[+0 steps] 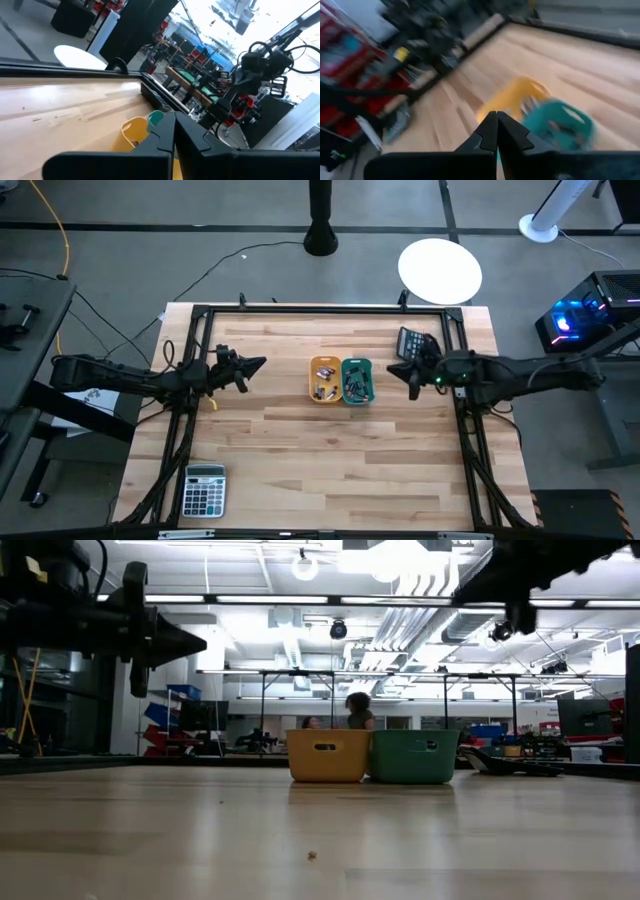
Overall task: Sort batteries
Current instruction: Return to Home Position
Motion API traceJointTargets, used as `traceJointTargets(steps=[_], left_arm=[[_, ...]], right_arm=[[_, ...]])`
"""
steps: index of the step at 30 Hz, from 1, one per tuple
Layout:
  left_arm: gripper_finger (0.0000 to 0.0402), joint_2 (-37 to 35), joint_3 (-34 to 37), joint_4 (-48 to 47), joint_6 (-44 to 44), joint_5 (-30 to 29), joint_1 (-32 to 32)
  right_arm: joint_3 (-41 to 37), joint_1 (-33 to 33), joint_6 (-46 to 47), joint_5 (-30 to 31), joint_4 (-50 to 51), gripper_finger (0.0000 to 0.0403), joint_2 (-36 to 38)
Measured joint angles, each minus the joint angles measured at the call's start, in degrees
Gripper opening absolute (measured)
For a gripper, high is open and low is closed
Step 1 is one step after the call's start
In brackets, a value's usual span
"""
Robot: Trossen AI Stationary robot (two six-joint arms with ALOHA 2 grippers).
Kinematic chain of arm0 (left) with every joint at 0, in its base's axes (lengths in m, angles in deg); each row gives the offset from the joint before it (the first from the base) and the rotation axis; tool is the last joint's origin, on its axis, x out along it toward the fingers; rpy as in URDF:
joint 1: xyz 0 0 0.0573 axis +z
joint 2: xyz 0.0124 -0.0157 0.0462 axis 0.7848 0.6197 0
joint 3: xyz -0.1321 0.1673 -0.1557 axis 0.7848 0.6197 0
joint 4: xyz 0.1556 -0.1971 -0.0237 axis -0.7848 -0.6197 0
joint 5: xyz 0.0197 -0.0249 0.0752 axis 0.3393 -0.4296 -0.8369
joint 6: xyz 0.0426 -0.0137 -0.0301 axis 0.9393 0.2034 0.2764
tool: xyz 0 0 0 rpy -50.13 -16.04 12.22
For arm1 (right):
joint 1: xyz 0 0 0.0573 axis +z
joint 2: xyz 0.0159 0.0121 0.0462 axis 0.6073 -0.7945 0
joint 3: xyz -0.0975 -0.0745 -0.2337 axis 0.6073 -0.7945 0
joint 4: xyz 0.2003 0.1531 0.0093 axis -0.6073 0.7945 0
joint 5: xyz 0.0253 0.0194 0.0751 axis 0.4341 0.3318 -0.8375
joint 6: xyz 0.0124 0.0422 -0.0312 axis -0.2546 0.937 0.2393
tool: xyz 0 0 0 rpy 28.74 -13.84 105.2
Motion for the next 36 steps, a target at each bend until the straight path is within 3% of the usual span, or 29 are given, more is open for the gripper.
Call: traceJointTargets(steps=[6,10,13,16,25,30,36], left_arm=[[0.0001,0.0,0.0,-0.1,0.0,0.0,0.0],[0.0001,-0.8,0.0,-1.5,0.0,0.0,0.0],[0.0001,-3.7,-0.1,-3.2,0.0,0.0,0.0],[0.0001,-8.8,0.0,-8.0,-0.1,-0.1,0.0],[0.0001,-27.4,0.0,-19.3,-0.1,-0.1,-0.1],[0.0001,-36.9,0.0,-22.0,-0.1,-0.1,-0.1],[0.0001,-44.6,0.0,-23.6,-0.1,-0.1,0.0]], right_arm=[[-17.3,-4.0,-2.2,-5.0,-38.1,0.0,-0.4],[-23.8,-7.5,-8.4,-11.6,-52.5,0.0,0.7],[-26.3,-8.2,-14.4,-18.4,-52.8,0.0,1.8],[-27.5,-8.2,-18.2,-21.5,-50.7,0.0,2.7],[-28.1,-8.3,-23.5,-20.3,-42.0,0.0,2.9],[-28.1,-6.9,-26.8,-20.8,-35.7,0.0,2.7],[-28.1,-5.9,-33.4,-20.4,-35.5,0.0,2.8]])
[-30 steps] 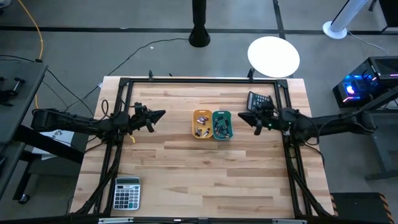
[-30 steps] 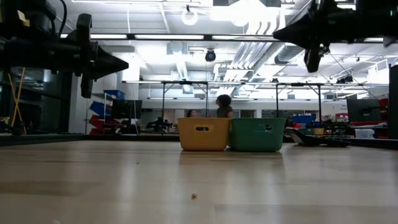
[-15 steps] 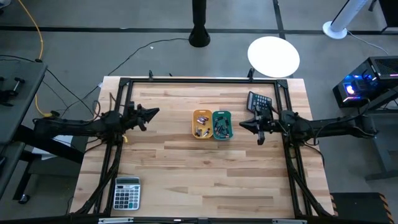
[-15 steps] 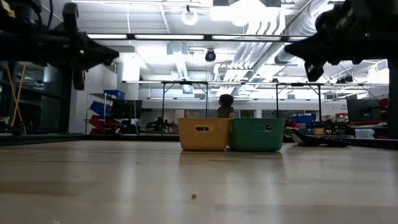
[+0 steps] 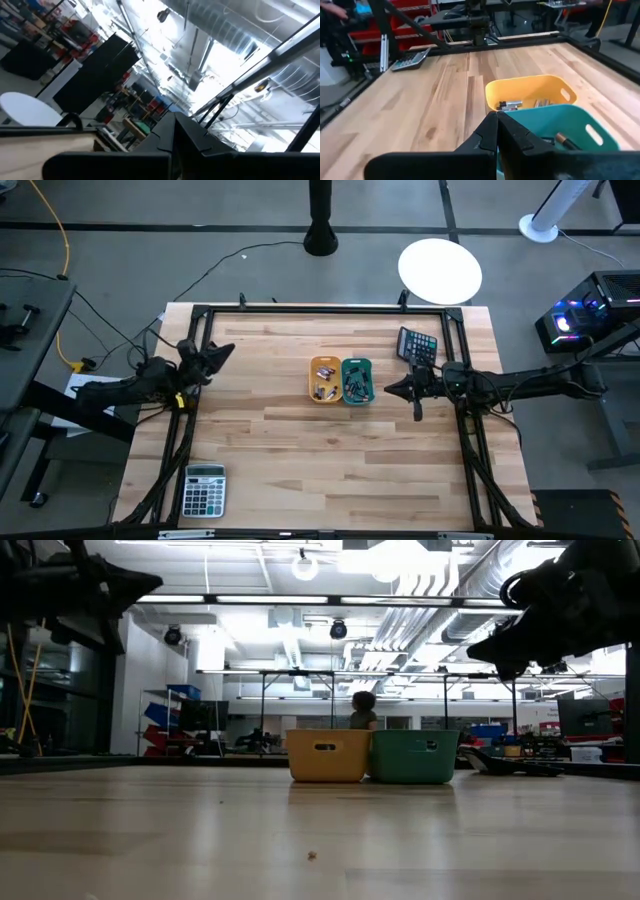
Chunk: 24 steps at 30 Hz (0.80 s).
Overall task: Sort batteries
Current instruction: Return to Home Position
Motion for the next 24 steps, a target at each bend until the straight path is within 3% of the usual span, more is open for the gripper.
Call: traceJointTargets(steps=[16,20,24], left_arm=[[0.0001,0.2,0.0,-9.1,0.0,0.1,0.0],[0.0001,0.2,0.0,-9.4,0.0,0.1,0.0],[0.0001,0.2,0.0,-9.4,0.0,0.0,0.0]], right_arm=[[-0.1,1.0,-4.9,0.4,-0.4,0.0,-0.2],[-6.1,1.8,-1.6,1.2,-7.5,0.0,-0.3],[-6.0,2.7,-2.0,4.1,-4.9,0.0,-0.4]])
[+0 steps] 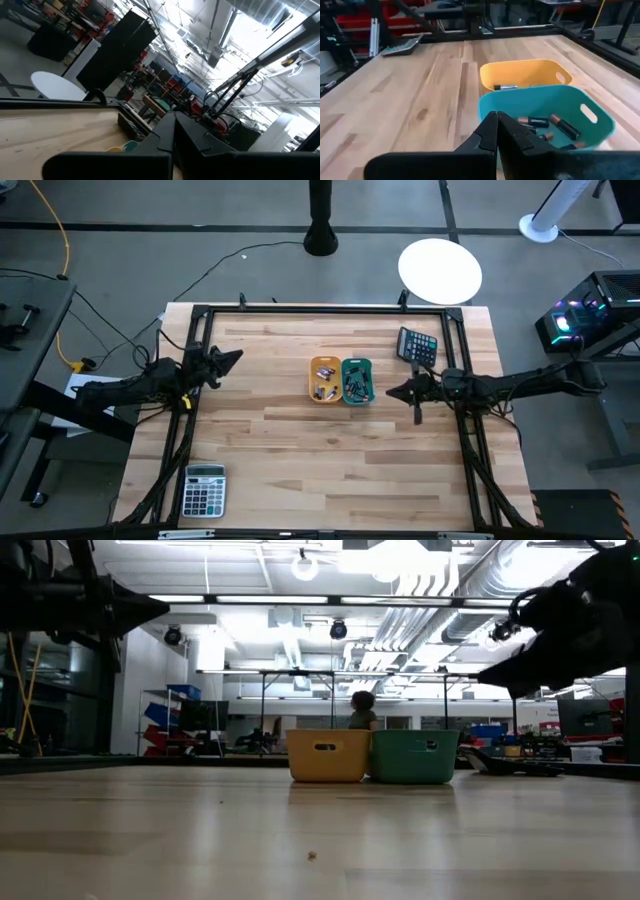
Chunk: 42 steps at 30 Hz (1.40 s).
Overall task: Sort batteries
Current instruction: Return to Home Position
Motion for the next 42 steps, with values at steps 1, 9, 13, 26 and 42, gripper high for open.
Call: traceJointTargets(steps=[1,9,13,26,42], left_arm=[[0.0001,0.0,0.0,0.0,0.0,0.0,0.0],[0.0001,0.0,0.0,-0.2,0.0,0.0,0.0],[0.0001,0.0,0.0,-0.8,0.0,-0.1,-1.7],[0.0001,0.0,0.0,-10.0,0.0,0.1,-6.1],[0.0001,0.0,0.0,-10.0,0.0,0.4,-2.4]], right_arm=[[0.0,0.0,-0.2,0.6,0.1,0.0,0.0],[0.0,-0.9,6.1,5.9,9.0,0.0,0.0],[0.0,-0.9,6.1,5.9,11.9,0.0,0.0],[0.0,-0.9,6.2,5.4,23.4,0.0,20.4],[0.0,-0.8,6.1,5.1,19.8,0.0,37.8]])
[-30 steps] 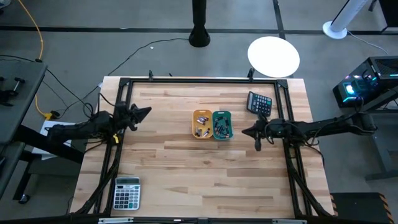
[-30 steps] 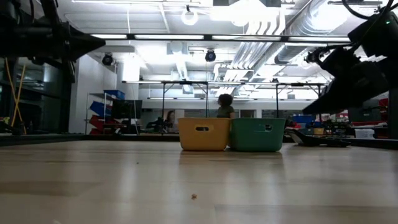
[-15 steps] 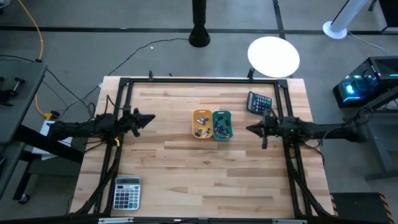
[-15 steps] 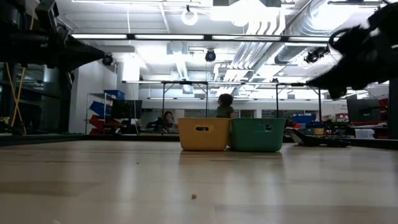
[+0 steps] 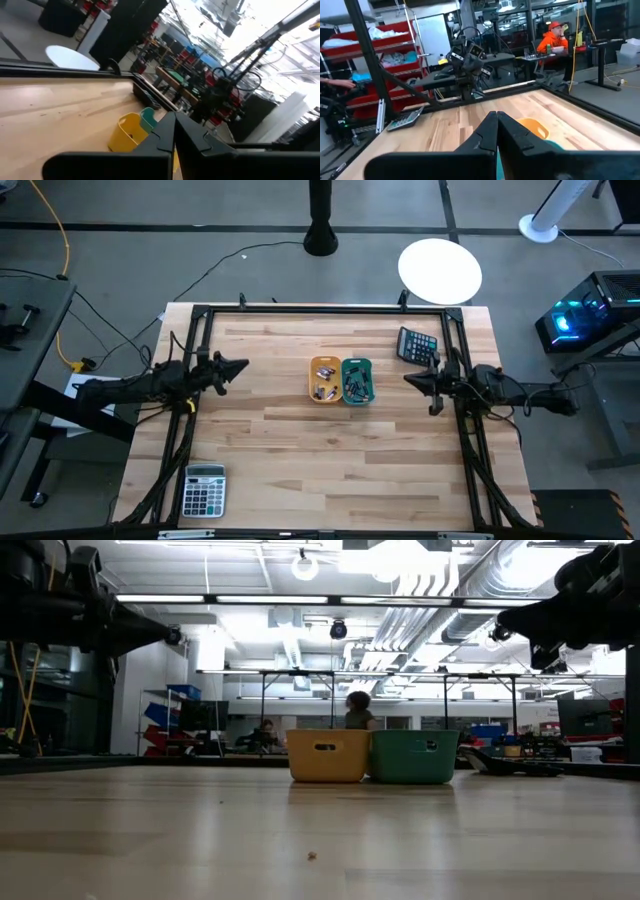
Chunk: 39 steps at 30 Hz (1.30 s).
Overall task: Sort batteries
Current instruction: Return to Home Position
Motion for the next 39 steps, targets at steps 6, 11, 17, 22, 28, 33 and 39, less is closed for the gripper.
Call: traceJointTargets(steps=[6,11,17,22,28,33,39], left_arm=[[0.0001,0.0,0.0,0.0,0.0,0.0,0.7],[0.0001,0.0,0.0,0.0,0.0,0.0,0.7],[0.0001,0.0,0.0,0.0,0.0,0.1,0.0],[0.0001,0.1,0.0,0.0,0.0,0.2,0.0],[0.0001,0.1,0.0,0.0,0.0,0.2,0.0],[0.0001,0.1,0.0,0.0,0.0,0.1,0.0],[0.0001,0.1,0.0,0.0,0.0,0.1,0.1]], right_arm=[[0.0,0.0,0.0,0.0,0.8,0.0,0.0],[0.0,0.0,0.0,0.0,0.9,0.0,0.0],[0.0,0.0,0.0,0.0,1.4,0.0,-0.3],[0.0,0.0,0.0,0.0,2.5,0.0,-0.3],[0.0,0.0,0.0,0.0,3.7,0.0,-0.3],[0.0,0.0,0.0,0.0,3.7,0.0,-0.3],[0.0,0.0,0.0,0.0,3.7,0.0,-0.4]])
